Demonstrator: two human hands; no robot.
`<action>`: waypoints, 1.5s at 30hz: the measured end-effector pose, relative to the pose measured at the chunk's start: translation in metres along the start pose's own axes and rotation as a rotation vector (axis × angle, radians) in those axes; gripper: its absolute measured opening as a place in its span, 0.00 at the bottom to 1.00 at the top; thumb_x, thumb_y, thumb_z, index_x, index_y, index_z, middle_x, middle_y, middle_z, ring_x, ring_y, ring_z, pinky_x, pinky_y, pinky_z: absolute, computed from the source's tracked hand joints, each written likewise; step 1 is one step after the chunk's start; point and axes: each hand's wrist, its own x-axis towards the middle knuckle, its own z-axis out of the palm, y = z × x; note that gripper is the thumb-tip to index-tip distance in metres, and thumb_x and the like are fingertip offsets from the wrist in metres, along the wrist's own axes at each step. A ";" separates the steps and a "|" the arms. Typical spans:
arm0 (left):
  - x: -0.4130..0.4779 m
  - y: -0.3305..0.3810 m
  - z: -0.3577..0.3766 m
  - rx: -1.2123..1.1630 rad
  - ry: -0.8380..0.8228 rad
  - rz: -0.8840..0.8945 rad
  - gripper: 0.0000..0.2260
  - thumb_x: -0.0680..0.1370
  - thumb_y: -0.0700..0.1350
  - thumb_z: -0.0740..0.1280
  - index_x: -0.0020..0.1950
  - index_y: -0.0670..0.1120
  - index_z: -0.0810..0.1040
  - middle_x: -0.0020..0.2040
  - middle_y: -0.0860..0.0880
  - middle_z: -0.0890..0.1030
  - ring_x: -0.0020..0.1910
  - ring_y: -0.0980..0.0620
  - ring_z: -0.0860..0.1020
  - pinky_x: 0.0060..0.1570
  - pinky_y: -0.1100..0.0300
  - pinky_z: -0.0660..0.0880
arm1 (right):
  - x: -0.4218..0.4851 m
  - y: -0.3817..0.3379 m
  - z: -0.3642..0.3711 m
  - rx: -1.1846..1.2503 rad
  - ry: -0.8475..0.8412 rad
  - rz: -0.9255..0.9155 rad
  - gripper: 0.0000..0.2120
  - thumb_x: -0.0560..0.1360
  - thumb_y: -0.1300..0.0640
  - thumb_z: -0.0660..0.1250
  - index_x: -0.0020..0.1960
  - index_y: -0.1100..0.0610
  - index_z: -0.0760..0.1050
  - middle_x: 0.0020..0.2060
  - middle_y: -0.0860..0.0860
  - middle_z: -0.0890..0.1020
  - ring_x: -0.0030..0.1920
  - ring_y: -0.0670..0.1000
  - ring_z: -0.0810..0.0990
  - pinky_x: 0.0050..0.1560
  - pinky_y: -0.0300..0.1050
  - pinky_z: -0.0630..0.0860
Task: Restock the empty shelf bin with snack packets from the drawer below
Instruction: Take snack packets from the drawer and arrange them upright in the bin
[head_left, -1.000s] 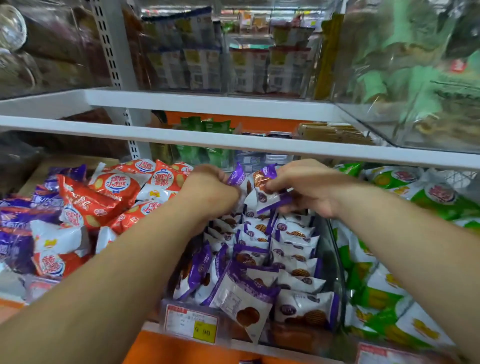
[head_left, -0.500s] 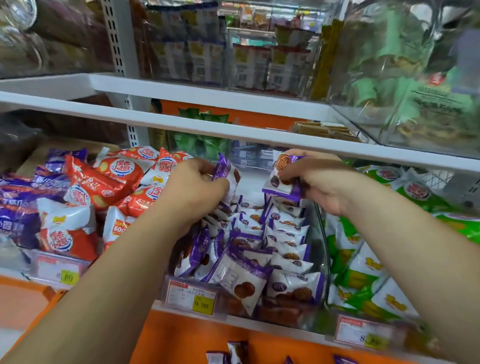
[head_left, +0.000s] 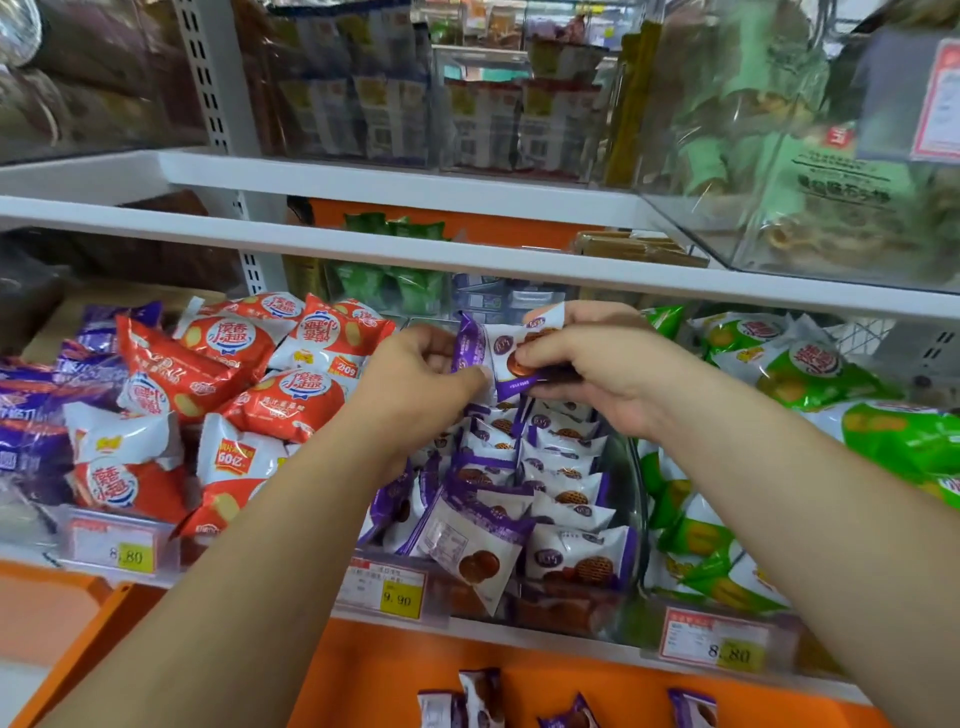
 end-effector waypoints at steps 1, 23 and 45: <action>0.000 0.000 0.000 -0.071 -0.020 -0.031 0.18 0.70 0.45 0.79 0.57 0.48 0.78 0.47 0.46 0.82 0.49 0.43 0.86 0.49 0.44 0.84 | 0.000 0.001 -0.001 -0.008 0.004 -0.008 0.14 0.70 0.71 0.75 0.54 0.61 0.82 0.49 0.61 0.87 0.48 0.58 0.88 0.49 0.55 0.85; -0.007 0.001 -0.010 0.248 0.074 0.236 0.33 0.62 0.55 0.85 0.61 0.53 0.72 0.51 0.56 0.77 0.46 0.61 0.76 0.45 0.64 0.76 | 0.004 0.009 -0.002 0.169 0.087 0.012 0.20 0.68 0.70 0.77 0.56 0.57 0.79 0.49 0.60 0.86 0.49 0.59 0.87 0.50 0.55 0.84; 0.005 0.005 -0.045 0.827 -0.010 0.194 0.28 0.78 0.46 0.70 0.77 0.55 0.68 0.74 0.44 0.73 0.68 0.42 0.75 0.68 0.49 0.73 | 0.045 -0.016 0.021 -0.624 -0.064 -0.121 0.06 0.73 0.59 0.76 0.50 0.56 0.83 0.53 0.54 0.84 0.56 0.56 0.81 0.62 0.54 0.79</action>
